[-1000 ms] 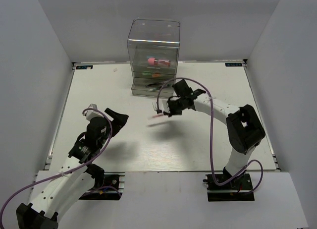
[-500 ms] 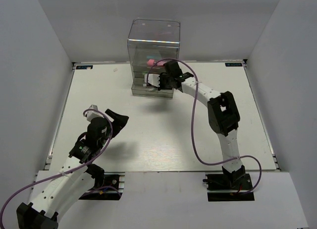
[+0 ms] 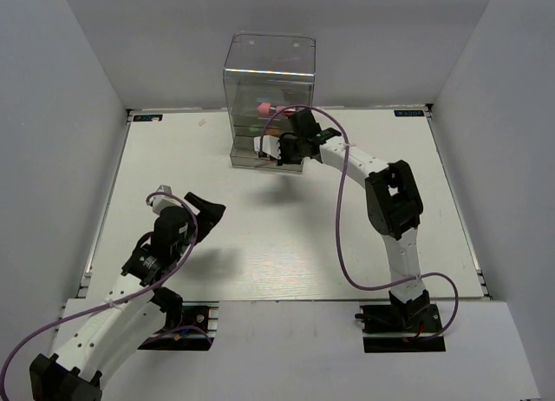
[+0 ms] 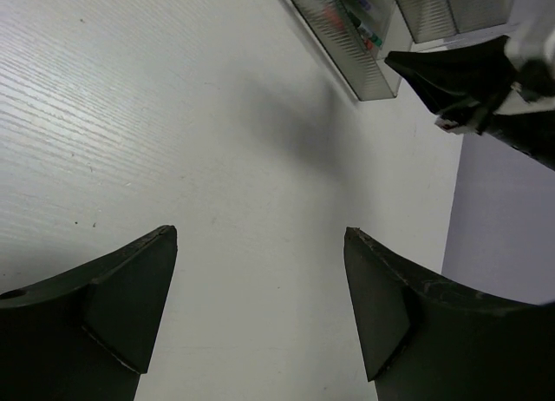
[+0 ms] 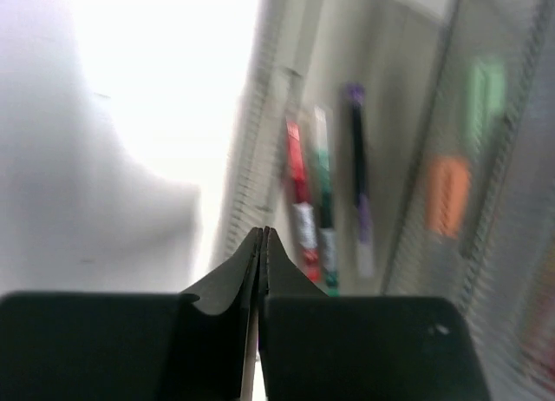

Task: Sort the stationery into containers
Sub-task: Place the stationery into the container, then close the drawer

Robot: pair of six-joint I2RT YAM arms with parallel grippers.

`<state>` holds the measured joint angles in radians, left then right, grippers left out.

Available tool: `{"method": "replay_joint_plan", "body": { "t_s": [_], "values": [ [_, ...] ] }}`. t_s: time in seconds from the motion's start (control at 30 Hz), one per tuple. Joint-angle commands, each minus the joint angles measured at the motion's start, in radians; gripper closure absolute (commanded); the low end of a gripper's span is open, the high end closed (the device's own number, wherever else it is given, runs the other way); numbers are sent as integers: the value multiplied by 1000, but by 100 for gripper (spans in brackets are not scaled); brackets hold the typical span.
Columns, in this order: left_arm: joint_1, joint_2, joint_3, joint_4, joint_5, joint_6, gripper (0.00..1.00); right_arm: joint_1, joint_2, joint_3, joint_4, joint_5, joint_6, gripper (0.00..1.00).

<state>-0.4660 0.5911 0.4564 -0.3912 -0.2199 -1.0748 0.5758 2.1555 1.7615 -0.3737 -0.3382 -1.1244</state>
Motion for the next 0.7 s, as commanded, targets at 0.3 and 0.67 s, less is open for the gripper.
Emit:
{"method": "replay_joint_plan", "body": {
  "t_s": [0.3,0.67],
  "values": [
    [3,24,-1,8,4,-2,13,6,46,53,-192,-118,-55,100],
    [3,24,-1,-1,4,-2,13,6,112,39,120,220,152,100]
  ]
}}
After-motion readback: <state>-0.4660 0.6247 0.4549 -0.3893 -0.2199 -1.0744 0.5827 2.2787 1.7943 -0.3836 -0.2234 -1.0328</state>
